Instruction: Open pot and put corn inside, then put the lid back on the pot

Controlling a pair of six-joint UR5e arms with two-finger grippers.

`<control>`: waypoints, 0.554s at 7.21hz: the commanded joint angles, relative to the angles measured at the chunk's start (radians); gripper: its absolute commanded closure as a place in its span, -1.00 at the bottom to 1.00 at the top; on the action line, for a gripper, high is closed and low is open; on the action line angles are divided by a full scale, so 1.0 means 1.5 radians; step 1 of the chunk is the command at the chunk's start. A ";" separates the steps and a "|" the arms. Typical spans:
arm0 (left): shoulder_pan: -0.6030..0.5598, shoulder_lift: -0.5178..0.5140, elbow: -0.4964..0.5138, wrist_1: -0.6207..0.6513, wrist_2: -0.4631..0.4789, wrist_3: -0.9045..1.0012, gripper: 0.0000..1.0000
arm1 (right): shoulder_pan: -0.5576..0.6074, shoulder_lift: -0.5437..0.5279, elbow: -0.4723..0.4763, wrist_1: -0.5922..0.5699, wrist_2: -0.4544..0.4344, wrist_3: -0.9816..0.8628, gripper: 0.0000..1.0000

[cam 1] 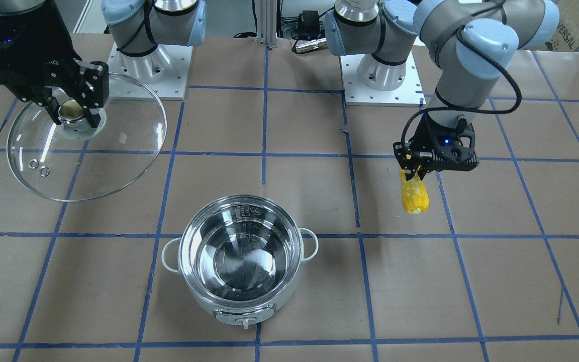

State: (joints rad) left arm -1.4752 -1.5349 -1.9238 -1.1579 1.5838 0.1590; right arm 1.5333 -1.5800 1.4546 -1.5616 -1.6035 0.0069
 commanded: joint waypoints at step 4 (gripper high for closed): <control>-0.208 -0.038 0.144 -0.084 0.024 -0.254 0.93 | 0.001 0.000 0.008 -0.001 0.000 0.002 0.30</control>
State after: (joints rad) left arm -1.7311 -1.5531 -1.7561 -1.2803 1.6214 -0.1572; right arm 1.5355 -1.5802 1.4656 -1.5631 -1.6039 0.0091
